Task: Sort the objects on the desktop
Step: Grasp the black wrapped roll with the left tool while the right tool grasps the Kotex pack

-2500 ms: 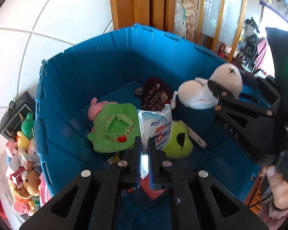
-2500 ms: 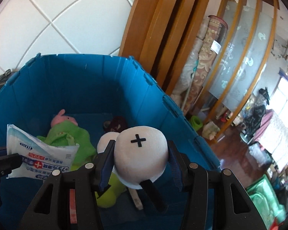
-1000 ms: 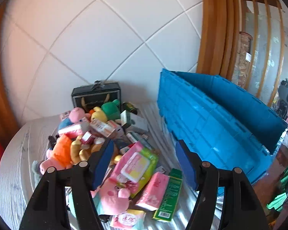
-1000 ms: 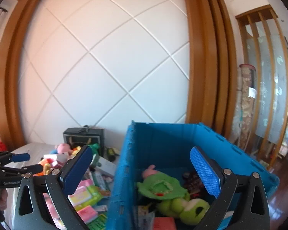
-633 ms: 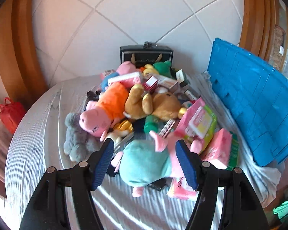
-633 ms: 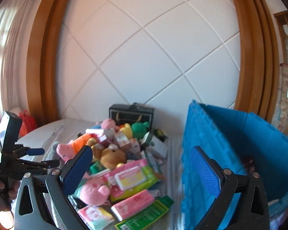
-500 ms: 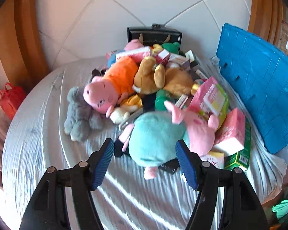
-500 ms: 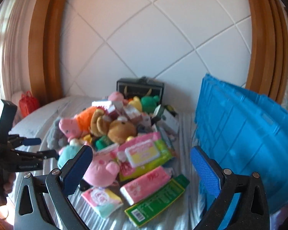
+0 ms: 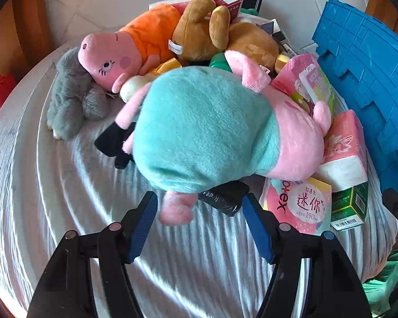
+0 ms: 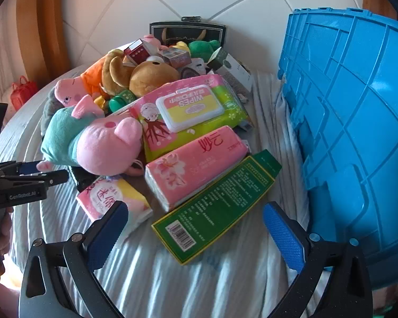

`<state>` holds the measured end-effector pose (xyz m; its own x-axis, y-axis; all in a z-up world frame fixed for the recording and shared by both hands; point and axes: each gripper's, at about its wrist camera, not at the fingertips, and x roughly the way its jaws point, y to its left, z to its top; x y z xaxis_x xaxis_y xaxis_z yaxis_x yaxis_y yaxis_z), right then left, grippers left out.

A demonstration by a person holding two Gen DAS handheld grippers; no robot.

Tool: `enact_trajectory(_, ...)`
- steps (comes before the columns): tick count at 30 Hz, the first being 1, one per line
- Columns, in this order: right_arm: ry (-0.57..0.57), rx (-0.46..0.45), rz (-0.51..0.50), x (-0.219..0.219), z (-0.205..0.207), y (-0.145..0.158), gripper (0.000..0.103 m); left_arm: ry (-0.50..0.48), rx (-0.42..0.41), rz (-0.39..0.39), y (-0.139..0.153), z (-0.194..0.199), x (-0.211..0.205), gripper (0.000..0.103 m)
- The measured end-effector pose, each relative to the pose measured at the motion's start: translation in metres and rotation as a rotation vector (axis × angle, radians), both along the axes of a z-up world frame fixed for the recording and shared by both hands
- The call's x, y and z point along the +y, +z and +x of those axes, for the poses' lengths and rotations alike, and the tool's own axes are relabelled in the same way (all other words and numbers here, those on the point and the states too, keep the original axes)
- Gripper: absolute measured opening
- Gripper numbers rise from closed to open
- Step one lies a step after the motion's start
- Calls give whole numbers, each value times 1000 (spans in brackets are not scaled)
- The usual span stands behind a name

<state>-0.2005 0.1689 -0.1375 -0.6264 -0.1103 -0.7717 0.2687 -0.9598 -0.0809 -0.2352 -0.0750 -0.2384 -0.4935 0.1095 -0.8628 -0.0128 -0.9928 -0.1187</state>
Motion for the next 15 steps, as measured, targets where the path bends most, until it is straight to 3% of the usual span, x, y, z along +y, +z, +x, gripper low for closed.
enact_trajectory(8,80,-47,16,8,-21,-13,103,74,-34,12,-30,-32,21,68)
enact_trajectory(10,106,-56,4,3,-21,-16,103,90,-47,28,-33,-30,16,62)
enact_trajectory(12,128,-62,-5,-4,-20,-18,103,105,-59,2,-32,-21,7,40)
enact_trajectory(15,149,-76,-24,-13,-18,-23,103,148,-76,-48,-31,-7,-17,40)
